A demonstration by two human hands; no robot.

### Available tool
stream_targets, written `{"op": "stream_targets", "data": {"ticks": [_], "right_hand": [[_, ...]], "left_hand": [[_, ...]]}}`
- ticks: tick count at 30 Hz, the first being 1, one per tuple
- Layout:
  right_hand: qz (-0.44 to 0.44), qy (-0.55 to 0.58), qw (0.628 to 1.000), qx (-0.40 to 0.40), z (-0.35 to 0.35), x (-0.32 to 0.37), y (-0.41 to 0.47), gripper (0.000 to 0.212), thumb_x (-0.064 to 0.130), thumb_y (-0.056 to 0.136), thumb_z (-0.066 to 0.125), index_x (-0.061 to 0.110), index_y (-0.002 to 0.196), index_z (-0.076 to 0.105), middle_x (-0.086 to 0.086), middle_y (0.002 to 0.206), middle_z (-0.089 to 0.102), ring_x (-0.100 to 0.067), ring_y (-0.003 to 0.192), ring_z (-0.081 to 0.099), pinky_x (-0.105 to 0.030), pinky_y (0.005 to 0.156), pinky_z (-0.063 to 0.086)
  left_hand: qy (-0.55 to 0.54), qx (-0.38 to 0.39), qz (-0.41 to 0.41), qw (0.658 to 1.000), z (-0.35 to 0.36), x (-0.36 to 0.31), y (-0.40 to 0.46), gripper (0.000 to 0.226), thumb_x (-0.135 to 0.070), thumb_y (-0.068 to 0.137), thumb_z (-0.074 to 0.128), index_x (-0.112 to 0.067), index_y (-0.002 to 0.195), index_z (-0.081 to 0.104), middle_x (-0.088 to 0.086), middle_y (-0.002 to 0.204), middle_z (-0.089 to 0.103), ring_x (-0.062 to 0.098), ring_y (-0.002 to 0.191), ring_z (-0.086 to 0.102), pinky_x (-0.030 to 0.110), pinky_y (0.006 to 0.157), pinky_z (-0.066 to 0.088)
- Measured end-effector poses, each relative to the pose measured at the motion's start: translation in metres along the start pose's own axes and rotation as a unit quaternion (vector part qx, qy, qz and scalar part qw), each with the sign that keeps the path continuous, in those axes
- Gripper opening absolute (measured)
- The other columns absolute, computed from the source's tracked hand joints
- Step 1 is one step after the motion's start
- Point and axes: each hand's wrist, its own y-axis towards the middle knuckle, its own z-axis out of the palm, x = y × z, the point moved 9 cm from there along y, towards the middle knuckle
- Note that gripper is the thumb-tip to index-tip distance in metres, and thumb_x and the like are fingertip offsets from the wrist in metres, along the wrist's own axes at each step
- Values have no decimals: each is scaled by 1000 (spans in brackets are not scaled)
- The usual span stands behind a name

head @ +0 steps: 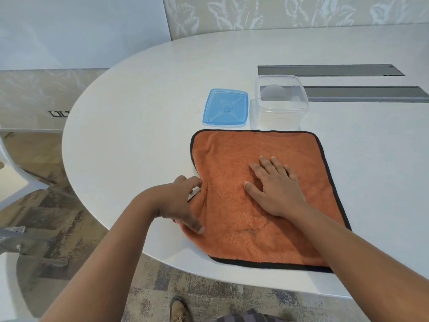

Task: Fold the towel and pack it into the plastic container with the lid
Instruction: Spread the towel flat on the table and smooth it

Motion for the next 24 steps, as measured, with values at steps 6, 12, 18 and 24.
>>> {"op": "stream_targets", "data": {"ticks": [6,12,18,24], "right_hand": [[0,0,1000,-1,0,-1,0,78,78,92,16,38,159,26,3,171,14,-22,158,4,-52,123,5],[-1,0,1000,-5,0,0,0,78,78,92,16,38,158,26,2,171,15,-22,157,5,-52,123,7],[-1,-3,1000,-2,0,1,0,78,78,92,15,38,158,26,2,172,14,-23,157,4,-52,123,6],[1,0,1000,-5,2,0,0,79,79,92,16,37,159,26,2,171,15,-22,157,5,-51,123,6]], "left_hand": [[-15,-93,-64,994,-16,11,-7,71,-38,68,88,-16,125,51,0,110,64,19,79,71,33,58,58],[-159,-44,-2,986,-10,11,-15,21,-32,96,64,-12,100,69,2,95,77,19,86,75,36,74,62],[-185,-15,-30,982,-3,23,-20,40,-55,100,53,-29,130,48,-5,124,66,17,109,67,39,93,57],[69,-60,-145,985,-10,37,-22,76,-68,73,77,-25,119,34,-3,94,64,14,57,73,32,58,51]]}}
